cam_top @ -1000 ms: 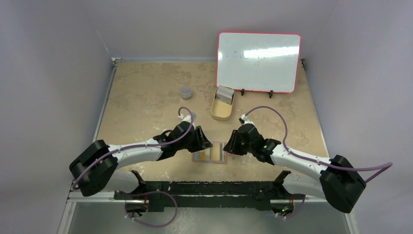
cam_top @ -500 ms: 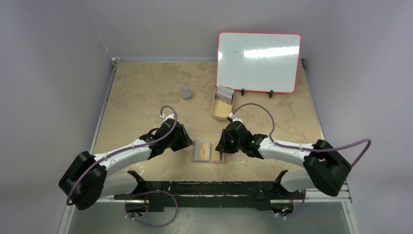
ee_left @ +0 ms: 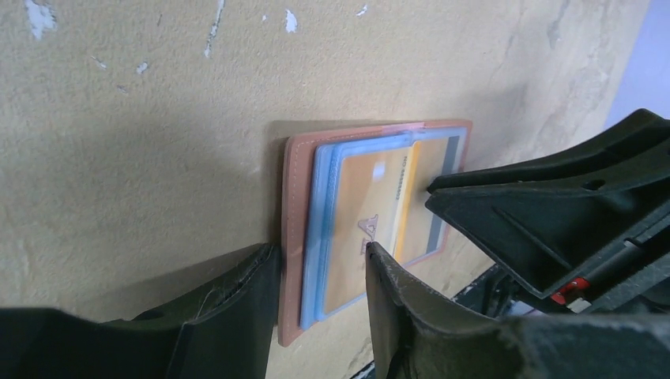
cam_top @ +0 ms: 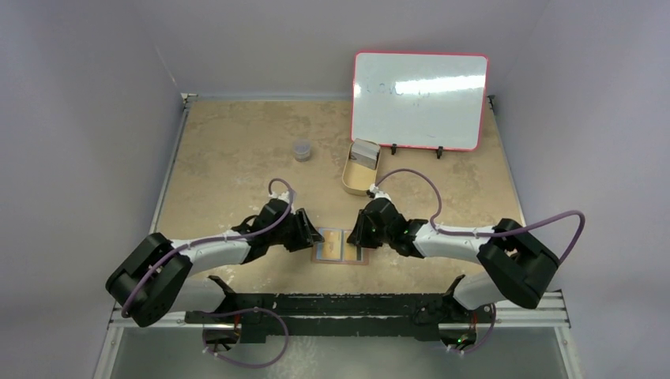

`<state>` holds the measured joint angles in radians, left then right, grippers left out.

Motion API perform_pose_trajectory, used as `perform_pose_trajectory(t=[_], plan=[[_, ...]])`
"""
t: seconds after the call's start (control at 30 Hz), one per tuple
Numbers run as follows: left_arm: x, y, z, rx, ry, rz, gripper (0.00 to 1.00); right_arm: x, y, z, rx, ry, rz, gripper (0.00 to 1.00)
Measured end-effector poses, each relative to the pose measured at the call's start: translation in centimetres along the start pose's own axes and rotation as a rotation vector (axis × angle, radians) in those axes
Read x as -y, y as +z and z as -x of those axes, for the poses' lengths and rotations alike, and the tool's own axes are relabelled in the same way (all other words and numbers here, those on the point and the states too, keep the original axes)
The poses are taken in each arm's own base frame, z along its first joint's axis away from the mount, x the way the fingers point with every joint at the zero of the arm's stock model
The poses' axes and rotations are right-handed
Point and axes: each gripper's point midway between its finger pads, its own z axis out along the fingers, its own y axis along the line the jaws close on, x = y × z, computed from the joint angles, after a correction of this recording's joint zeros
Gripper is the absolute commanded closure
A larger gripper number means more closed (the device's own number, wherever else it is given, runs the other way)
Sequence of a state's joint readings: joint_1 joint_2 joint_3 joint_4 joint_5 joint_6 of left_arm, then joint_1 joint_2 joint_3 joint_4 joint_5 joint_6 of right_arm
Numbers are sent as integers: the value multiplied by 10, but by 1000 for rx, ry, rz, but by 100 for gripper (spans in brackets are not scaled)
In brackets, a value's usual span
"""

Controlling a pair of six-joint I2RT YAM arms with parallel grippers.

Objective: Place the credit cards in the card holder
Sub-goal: Pick up the credit card from the storage box.

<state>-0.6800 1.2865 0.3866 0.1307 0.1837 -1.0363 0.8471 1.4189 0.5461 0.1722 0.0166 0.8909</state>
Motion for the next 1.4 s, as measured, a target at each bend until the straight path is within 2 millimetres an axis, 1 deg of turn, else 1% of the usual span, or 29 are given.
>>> perform_pose_trajectory(t=[0.17, 0.3, 0.47, 0.57, 0.67, 0.73, 0.83, 0.87, 1.1, 1.27, 1.37, 1.4], plan=[[6, 1, -3, -4, -28, -64, 60, 0, 0, 0, 11, 7, 13, 77], [11, 0, -5, -6, -45, -105, 65, -1, 0, 0, 18, 11, 23, 77], [24, -4, -1, 9, -56, -167, 72, -1, 0, 0, 24, 16, 33, 77], [28, -4, -1, 14, -67, -193, 79, -1, 0, 0, 24, 16, 36, 77], [32, -4, 0, 12, -72, -211, 83, -1, 0, -1, 24, 16, 36, 77], [33, -4, 0, 12, -73, -219, 89, -1, 0, -1, 24, 16, 36, 77], [35, -4, 1, 14, -77, -224, 99, -1, 0, 0, 24, 16, 37, 76], [35, -4, 1, 13, -79, -224, 100, -1, 0, 0, 25, 16, 36, 76], [36, -5, 1, 10, -77, -230, 100, -2, -1, -1, 21, 15, 39, 71], [40, -6, 0, 7, -72, -249, 100, -3, -3, 0, 21, 13, 46, 63], [40, -6, 0, 6, -72, -248, 100, -4, -10, -1, 17, 11, 47, 58], [40, -6, 0, 6, -72, -247, 100, -6, -13, 0, 17, 11, 56, 55]])
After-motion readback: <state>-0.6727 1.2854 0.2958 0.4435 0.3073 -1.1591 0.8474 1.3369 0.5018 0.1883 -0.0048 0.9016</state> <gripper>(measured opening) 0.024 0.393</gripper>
